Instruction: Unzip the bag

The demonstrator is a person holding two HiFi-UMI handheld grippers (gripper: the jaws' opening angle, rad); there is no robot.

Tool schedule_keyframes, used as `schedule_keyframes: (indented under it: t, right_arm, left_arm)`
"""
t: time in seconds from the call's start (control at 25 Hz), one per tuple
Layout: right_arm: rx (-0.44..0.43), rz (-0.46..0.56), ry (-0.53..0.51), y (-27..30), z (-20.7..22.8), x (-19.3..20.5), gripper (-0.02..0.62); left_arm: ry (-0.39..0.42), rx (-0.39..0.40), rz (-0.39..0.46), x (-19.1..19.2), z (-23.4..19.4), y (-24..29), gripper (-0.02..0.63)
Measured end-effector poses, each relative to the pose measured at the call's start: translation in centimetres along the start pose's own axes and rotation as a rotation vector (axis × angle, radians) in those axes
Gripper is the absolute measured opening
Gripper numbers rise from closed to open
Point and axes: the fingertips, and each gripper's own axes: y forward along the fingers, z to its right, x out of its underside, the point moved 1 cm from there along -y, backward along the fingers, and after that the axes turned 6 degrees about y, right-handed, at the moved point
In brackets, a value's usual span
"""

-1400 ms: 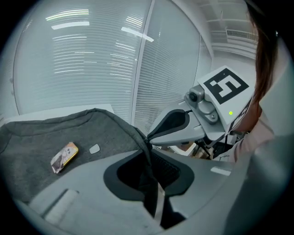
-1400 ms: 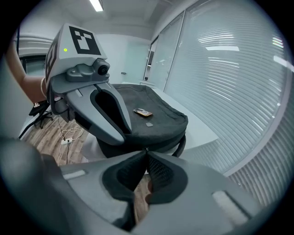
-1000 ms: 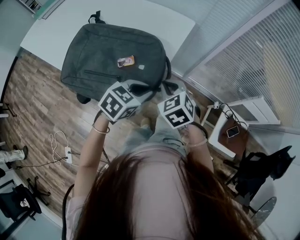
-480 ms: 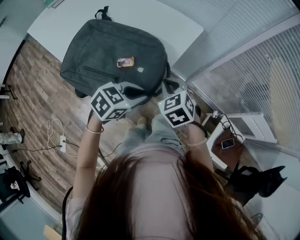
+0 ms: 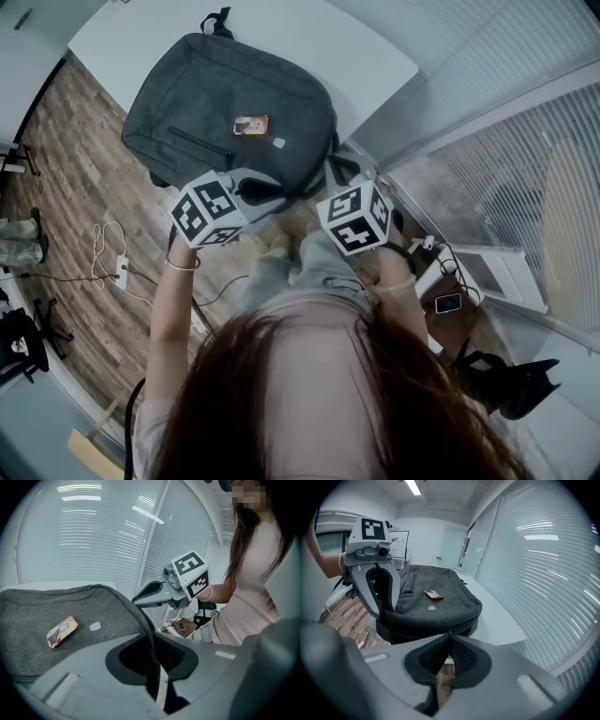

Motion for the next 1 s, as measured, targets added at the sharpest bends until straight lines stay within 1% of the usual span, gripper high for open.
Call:
schedule_keyframes:
  t: [0.28, 0.44, 0.56, 0.76, 1.0]
  right_arm:
    - [-0.016, 0.031, -0.069, 0.9, 1.9, -0.1, 0.012]
    - [-0.022, 0.068, -0.12, 1.7, 2.9, -0.6, 0.012]
    - [-0.019, 0.096, -0.151, 2.2, 3.6, -0.7, 0.012]
    - [-0.007, 0.113, -0.159, 2.8, 4.4, -1.0, 0.012]
    - [0.017, 0.108, -0.149, 2.8, 4.7, -1.4, 0.012]
  left_arm:
    - [-0.017, -0.005, 0.013, 0.0, 0.1, 0.3, 0.063]
    - [-0.012, -0.039, 0.021, 0.0, -0.1, 0.1, 0.063]
    - [-0.023, -0.053, 0.018, 0.1, -0.2, 0.2, 0.063]
    - [-0.014, -0.064, 0.021, 0.1, -0.3, 0.3, 0.064]
    - [-0.012, -0.049, 0.021, 0.1, -0.1, 0.0, 0.064]
